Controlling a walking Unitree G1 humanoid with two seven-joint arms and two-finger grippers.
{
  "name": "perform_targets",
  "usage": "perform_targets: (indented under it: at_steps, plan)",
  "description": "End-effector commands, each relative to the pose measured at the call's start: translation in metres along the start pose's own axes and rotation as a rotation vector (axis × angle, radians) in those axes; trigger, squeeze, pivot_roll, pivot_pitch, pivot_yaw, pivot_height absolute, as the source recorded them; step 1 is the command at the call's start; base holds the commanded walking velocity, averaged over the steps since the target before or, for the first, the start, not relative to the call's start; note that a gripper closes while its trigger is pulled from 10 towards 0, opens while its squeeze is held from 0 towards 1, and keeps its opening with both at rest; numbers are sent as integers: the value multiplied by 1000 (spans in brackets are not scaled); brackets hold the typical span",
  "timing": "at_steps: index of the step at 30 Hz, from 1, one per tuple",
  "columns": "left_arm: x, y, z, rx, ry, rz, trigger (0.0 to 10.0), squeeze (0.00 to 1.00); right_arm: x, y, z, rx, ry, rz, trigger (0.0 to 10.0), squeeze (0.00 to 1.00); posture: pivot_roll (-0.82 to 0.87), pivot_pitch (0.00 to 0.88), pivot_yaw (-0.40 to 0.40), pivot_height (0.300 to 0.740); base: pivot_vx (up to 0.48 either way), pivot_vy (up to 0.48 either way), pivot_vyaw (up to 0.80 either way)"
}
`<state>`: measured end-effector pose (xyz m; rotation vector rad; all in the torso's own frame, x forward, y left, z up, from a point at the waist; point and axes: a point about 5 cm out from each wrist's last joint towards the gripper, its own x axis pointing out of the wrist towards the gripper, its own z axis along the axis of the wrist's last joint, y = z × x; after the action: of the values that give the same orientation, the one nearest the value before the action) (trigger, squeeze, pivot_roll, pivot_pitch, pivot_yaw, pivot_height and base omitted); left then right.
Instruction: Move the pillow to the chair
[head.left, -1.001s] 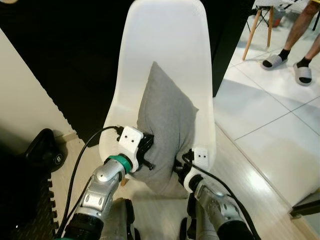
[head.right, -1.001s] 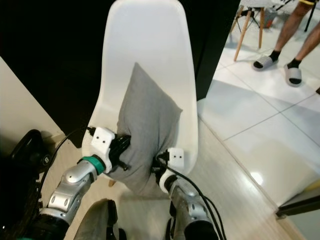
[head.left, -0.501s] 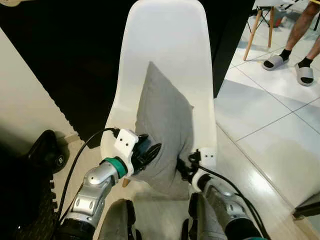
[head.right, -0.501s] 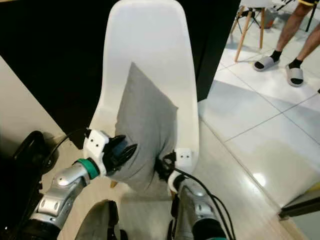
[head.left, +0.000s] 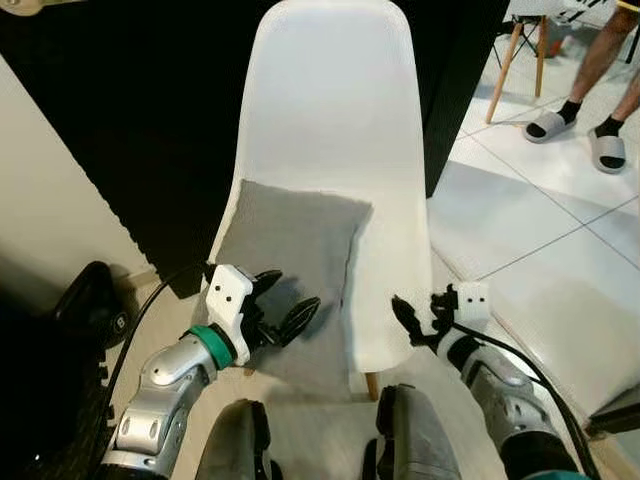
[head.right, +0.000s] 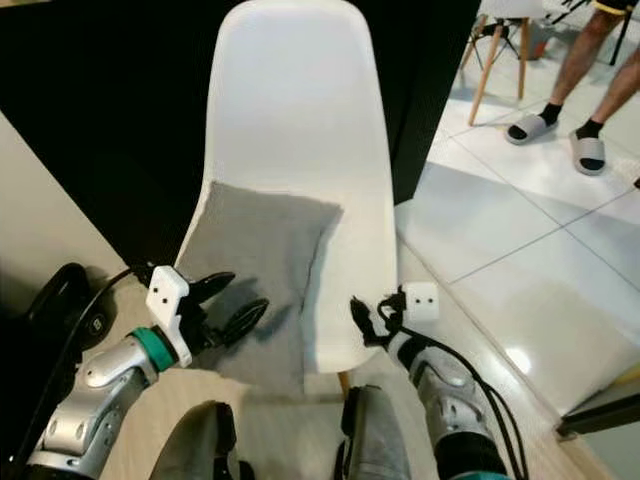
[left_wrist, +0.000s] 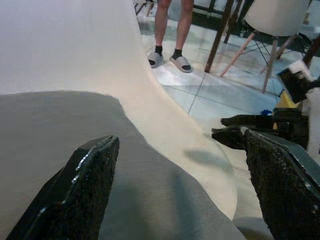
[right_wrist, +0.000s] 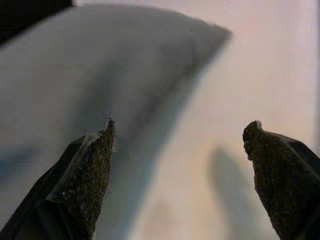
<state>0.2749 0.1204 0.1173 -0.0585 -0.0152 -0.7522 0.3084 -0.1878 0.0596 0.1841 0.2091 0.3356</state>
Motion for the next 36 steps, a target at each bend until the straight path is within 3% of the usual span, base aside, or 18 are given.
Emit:
perform_targets:
  at_steps: [1,6,7,8,9,10,15,18,36]
  plan:
    - [-10,7,-1,-30,-2,67,10000,1000,-1,14,-2,40,-27,61,10000,0,21,49,80,610,0,0,0]
    - [-16,22,7,-52,-64,278,10000,1000,6,42,-4,39,-67,70,10000,0,23,47,77,610,0,0,0]
    - [-15,27,10,-40,-77,355,10000,525,7,48,-4,47,-82,47,10000,0,22,44,72,610,0,0,0]
    - [-15,27,10,-40,-77,355,10000,525,7,48,-4,47,-82,47,10000,0,22,44,72,610,0,0,0]
    - [-15,30,13,3,-79,406,10000,55,8,57,-3,58,-105,44,10000,0,16,43,69,610,0,0,0]
    - [-15,30,16,61,-82,433,10000,0,8,66,-4,71,-117,36,10000,0,16,41,68,610,0,0,0]
    - [-17,23,20,108,-110,442,10000,0,0,86,-8,81,-154,39,10000,0,23,38,67,620,0,0,0]
    - [-19,19,19,99,-114,448,10000,0,-7,88,-12,91,-156,16,10000,0,22,38,71,630,0,0,0]
    - [-15,9,16,107,-111,439,10000,0,-16,75,-14,94,-145,-73,10000,0,18,33,92,690,0,0,0]
